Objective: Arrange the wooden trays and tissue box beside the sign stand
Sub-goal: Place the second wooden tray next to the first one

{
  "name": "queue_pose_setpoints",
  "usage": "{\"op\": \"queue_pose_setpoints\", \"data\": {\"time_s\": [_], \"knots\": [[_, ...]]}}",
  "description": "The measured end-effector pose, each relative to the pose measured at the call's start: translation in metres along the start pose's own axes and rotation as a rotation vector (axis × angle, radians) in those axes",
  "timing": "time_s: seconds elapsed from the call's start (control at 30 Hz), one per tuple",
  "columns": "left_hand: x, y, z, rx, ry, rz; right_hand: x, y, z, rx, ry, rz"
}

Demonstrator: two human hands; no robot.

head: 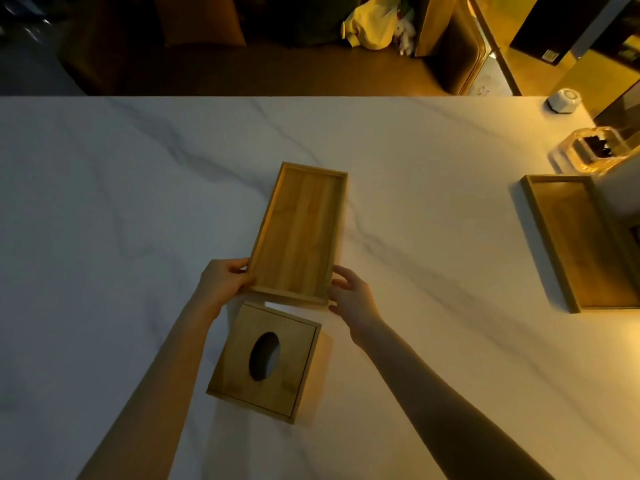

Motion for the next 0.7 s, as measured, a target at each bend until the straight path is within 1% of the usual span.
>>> {"op": "queue_pose_setpoints", "data": {"time_s": [0.1,0.33,0.57,0.7], "knots": [[0.010,0.007,0.002,-0.037,0.033,0.016,-0.009,0.001,-0.011,-0.036,-0.109,0.006],[0.038,0.038,0.013,-0.073,0.133,0.103,-0.027,0.005,-0.049,-0.064,-0.120,-0.049],[0.071,0.076,0.052,-0.060,0.169,0.204,-0.030,0.020,-0.113,-0.033,-0.118,-0.095],[0.091,0.098,0.082,-0.075,0.167,0.311,-0.035,0.031,-0.159,-0.009,-0.133,-0.136]]}}
Point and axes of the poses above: each hand's wrist, its own y-axis away from the middle knuckle, its own z-axis out of the palm, x = y × z, the point moved 8 cm from there along -y, towards the middle knuckle, and after that the axes turned 10 degrees about x, right-handed, at the moved point
